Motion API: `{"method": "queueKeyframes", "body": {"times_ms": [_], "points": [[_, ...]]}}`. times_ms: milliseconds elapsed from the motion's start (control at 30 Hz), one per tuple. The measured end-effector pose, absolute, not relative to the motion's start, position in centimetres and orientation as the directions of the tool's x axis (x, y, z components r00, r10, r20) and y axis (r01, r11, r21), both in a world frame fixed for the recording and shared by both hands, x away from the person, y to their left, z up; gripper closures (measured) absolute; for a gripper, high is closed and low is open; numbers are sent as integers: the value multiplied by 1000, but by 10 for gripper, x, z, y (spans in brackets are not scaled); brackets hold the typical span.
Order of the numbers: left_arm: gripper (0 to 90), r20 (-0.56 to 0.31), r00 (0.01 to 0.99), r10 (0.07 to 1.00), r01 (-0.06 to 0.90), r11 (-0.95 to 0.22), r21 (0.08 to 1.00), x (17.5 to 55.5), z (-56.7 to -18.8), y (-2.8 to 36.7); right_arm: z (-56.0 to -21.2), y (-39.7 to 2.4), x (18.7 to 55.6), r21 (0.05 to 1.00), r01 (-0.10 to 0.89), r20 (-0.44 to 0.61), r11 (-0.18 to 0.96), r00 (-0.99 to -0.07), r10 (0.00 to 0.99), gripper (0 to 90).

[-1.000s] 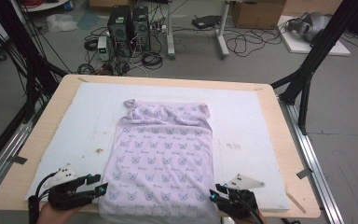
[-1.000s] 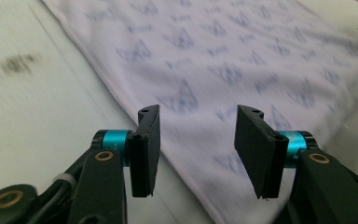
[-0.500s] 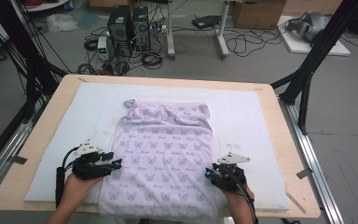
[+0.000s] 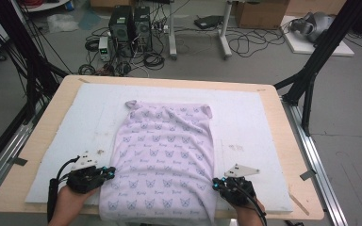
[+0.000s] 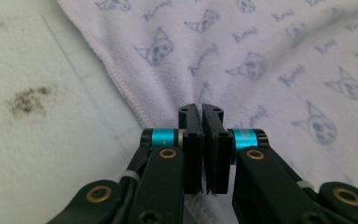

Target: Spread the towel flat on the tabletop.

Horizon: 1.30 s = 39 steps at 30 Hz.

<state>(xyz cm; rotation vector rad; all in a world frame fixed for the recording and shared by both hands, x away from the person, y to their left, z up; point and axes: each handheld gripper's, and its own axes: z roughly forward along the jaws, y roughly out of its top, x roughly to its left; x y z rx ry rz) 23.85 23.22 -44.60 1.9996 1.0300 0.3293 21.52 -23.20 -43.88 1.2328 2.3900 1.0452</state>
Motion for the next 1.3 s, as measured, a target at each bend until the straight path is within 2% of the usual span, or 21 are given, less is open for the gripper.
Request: {"method": "queueKeyframes", "body": {"times_ms": [200,433,467,500,533,567,700,833,900,967,1167,1233,1300], "points": [[868,-166,652,740,536,-296,791,223,-437,242,-430,-238,194,718,586,111,375,-629,770,875],[865,-244,685,686,526,-235,817,211,-424,257,-407,-246,171,770,548,154,329,-659,736,870],[843,-253,685,684,532,-232,814,211,-424,257,-406,-246,171,767,551,153,330,-655,740,858],[768,-236,674,700,530,-236,814,213,-426,256,-406,-245,172,762,551,134,341,-649,749,831],[644,-222,657,720,535,-238,811,215,-427,255,-407,-244,174,751,559,120,352,-640,759,783],[581,-221,648,729,537,-232,811,218,-429,255,-409,-242,177,744,568,114,352,-627,771,750],[492,-218,632,743,522,-201,829,232,-431,251,-416,-236,192,741,575,94,348,-601,794,622],[486,-208,622,755,513,-191,837,253,-433,245,-422,-232,215,750,573,75,330,-570,818,524],[481,-219,604,766,527,-178,831,267,-436,243,-426,-227,230,743,575,61,342,-567,822,520],[477,-233,590,773,539,-163,826,279,-437,240,-431,-222,246,739,579,52,344,-558,828,526],[475,-189,564,804,566,-210,797,313,-444,223,-441,-207,279,721,582,14,375,-553,833,592],[475,-151,568,809,566,-251,785,320,-447,216,-443,-204,284,711,584,7,391,-562,827,672],[496,-96,569,816,551,-292,782,320,-450,210,-442,-204,286,705,594,31,387,-572,820,805]]}}
